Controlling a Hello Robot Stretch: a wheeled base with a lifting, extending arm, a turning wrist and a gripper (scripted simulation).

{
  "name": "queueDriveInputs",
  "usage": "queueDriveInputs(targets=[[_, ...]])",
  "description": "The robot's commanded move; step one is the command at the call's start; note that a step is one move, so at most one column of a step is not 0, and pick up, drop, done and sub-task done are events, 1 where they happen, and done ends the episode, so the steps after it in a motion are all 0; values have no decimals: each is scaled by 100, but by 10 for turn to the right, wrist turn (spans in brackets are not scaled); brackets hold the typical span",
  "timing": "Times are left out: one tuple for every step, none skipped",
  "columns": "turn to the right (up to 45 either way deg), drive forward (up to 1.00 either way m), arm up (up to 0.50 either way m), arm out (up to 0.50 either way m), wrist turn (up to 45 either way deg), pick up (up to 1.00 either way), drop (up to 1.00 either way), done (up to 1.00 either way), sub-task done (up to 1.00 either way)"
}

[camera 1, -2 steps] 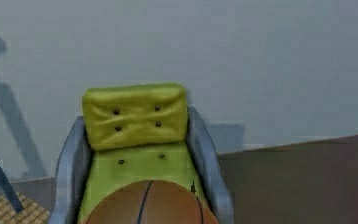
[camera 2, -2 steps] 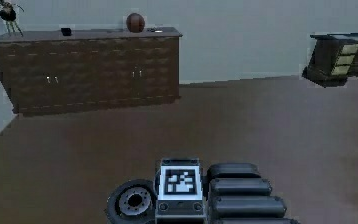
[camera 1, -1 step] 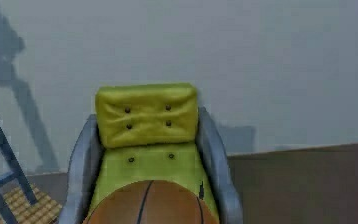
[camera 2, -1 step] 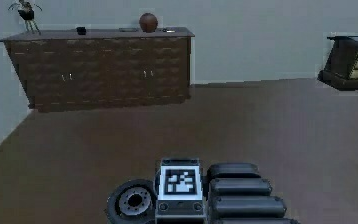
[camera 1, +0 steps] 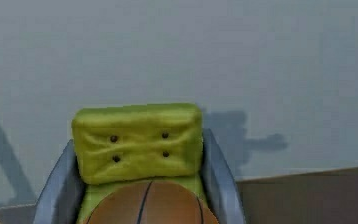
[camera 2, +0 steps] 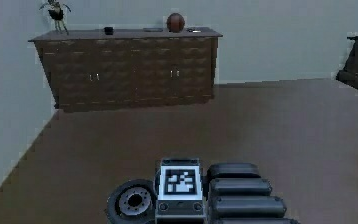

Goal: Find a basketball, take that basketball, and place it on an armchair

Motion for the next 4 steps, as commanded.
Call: queueDriveInputs(targets=[[-120,0,0,0,0,0,0,0,0],[60,0,0,0,0,0,0,0,0],[30,0,0,0,0,0,0,0,0],[-30,0,0,0,0,0,0,0,0]])
